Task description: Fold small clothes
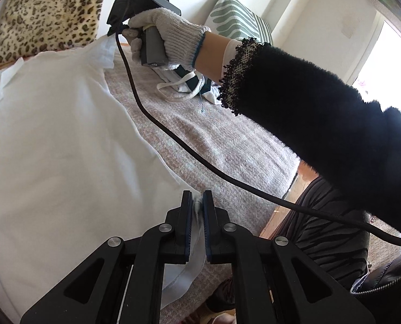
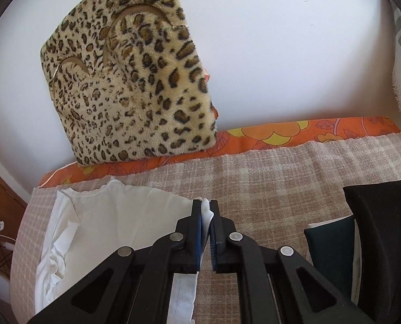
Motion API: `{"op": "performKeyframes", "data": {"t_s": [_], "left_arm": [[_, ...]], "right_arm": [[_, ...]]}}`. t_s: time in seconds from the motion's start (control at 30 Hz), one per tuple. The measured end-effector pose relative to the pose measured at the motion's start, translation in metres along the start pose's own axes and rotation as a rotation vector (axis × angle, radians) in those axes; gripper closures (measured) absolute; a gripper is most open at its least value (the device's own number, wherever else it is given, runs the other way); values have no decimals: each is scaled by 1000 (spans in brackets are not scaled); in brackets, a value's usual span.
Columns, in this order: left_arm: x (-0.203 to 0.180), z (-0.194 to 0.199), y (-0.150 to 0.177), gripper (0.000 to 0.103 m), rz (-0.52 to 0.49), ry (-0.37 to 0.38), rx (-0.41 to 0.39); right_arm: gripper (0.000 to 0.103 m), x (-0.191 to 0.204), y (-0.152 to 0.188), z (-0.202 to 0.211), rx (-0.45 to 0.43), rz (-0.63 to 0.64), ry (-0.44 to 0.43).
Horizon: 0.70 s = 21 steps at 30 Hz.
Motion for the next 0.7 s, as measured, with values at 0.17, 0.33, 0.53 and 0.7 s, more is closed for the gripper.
{"op": "performKeyframes", "data": {"t_s": [0.17,0.33,0.53,0.7], "left_arm": [[5,11,-3,97,25,-4,-35],[11,16,0,97,59,-10,-56],[5,12,10,97,12,-34,-48],[5,6,9,97,41,-27,-47]], "right_arm": [[101,3,8,-15,47,40,40],[100,1,15,-22,92,94,106],[100,13,9,-15,103,168,100],[100,12,11,-17,115,143,83]]}}
Point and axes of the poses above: each gripper's, at about its wrist camera, not at the fingertips, and z roughly against the way its jaws point, x to its left, y to its underside, the point moved 10 cm from there along -z, roughly the way its jaws point, and after that the axes turned 4 degrees about -x, right-handed, at the moved point
